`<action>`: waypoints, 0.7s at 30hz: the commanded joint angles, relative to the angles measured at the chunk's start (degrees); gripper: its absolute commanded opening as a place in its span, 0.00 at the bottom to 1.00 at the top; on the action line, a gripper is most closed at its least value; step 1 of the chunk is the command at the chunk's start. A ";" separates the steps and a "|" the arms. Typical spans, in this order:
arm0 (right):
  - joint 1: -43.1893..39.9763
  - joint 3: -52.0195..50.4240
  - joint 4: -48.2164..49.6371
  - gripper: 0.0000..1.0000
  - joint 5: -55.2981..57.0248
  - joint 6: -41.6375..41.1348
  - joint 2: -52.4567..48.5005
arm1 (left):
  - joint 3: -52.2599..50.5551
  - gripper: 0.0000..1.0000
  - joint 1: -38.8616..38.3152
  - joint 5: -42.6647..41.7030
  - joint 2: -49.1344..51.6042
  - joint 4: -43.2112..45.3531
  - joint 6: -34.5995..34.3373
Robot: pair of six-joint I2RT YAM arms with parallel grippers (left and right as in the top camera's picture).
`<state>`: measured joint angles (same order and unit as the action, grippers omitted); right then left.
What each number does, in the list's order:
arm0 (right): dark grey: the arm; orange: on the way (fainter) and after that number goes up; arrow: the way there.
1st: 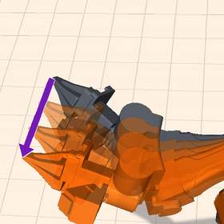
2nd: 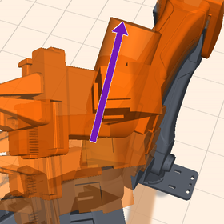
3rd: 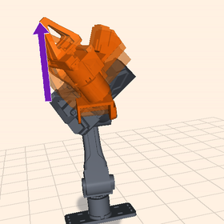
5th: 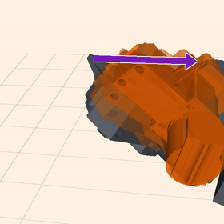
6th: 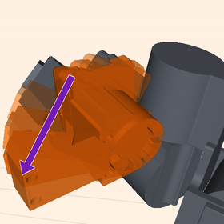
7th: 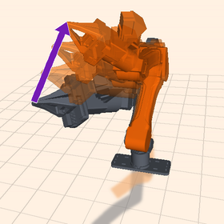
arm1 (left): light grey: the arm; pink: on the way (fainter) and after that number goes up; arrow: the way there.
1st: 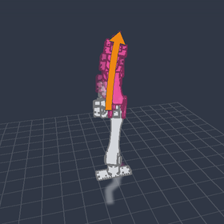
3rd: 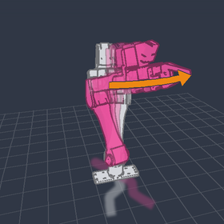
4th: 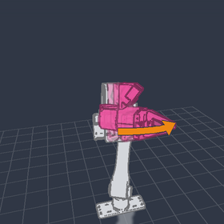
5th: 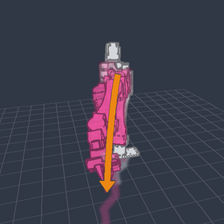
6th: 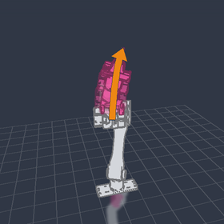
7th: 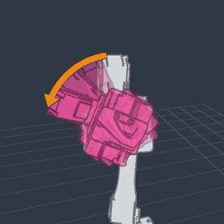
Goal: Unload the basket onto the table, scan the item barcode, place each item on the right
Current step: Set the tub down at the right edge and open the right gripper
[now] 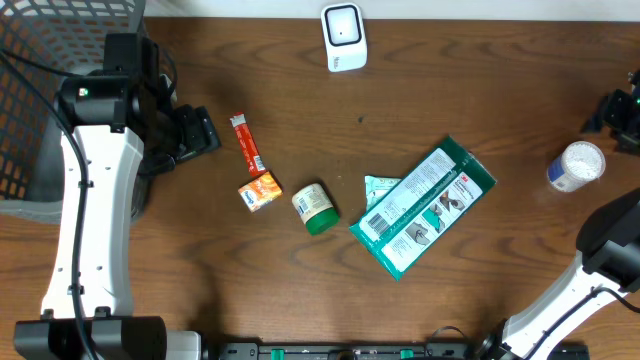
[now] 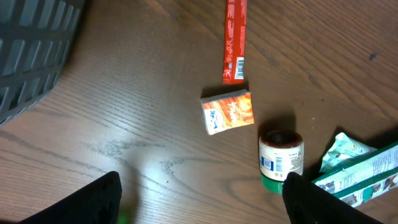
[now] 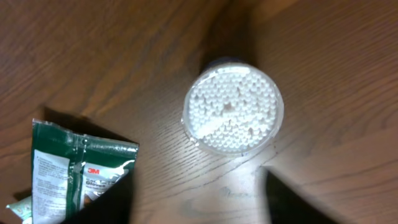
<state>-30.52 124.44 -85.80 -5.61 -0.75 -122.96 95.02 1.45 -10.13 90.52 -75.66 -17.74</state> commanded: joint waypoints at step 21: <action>-0.13 0.26 0.22 0.99 -13.53 0.35 -0.26 | 0.66 0.84 0.02 0.35 -0.94 -0.17 0.57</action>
<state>-30.52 124.44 -86.39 -11.42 -0.84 -122.96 95.02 1.45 -10.13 90.52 -75.66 -17.74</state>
